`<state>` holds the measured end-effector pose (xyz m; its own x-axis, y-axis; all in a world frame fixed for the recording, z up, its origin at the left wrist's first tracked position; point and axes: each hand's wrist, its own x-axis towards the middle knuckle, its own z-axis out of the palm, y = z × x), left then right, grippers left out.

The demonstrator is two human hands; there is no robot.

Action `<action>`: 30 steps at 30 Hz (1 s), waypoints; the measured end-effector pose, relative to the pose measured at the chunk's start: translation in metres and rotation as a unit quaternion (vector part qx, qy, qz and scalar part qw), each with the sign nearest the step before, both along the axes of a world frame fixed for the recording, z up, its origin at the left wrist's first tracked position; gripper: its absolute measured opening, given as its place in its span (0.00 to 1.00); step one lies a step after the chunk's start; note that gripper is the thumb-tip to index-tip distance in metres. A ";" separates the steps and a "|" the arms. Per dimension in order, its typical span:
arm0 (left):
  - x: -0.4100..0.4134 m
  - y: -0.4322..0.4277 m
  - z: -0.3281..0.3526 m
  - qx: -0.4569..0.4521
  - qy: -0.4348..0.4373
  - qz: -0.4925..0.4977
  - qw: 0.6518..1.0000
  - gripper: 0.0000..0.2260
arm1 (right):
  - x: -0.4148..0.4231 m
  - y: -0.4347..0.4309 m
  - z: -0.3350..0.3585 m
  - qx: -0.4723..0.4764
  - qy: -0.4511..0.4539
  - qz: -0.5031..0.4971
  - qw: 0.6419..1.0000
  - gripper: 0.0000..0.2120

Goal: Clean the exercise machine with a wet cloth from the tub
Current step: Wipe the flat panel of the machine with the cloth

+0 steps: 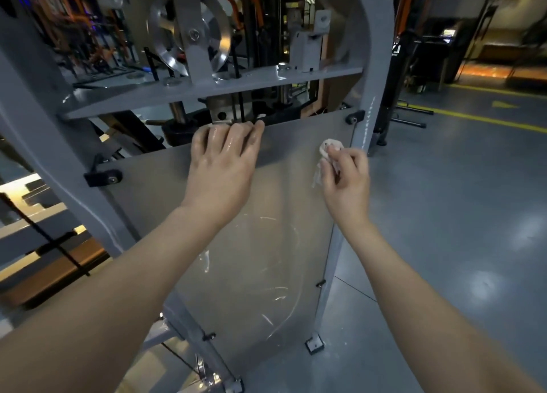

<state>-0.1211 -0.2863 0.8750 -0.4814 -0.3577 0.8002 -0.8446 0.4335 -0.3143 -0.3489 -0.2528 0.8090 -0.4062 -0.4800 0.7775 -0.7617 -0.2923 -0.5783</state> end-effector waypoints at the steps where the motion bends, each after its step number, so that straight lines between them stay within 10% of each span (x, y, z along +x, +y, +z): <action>1: 0.001 -0.002 0.000 -0.001 0.002 -0.002 1.000 0.28 | 0.001 -0.003 -0.002 -0.008 -0.017 -0.006 1.000 0.10; 8: -0.003 -0.003 -0.004 -0.008 0.017 0.000 1.000 0.26 | 0.009 0.002 -0.023 0.031 0.071 0.057 0.995 0.06; 13: -0.004 -0.003 -0.005 -0.002 0.026 -0.002 1.000 0.25 | 0.002 -0.011 0.008 -0.010 -0.054 -0.020 0.998 0.08; 18: -0.004 -0.005 -0.007 -0.011 0.035 -0.005 0.999 0.25 | 0.011 0.002 -0.030 0.062 0.072 0.080 0.992 0.03; 23: -0.005 -0.007 -0.008 -0.018 0.040 -0.009 0.999 0.25 | 0.007 -0.001 0.002 0.006 -0.073 -0.017 0.997 0.07; 30: -0.005 -0.008 -0.009 -0.023 0.045 -0.010 0.999 0.24 | -0.002 -0.001 -0.029 0.083 0.124 0.054 0.987 0.22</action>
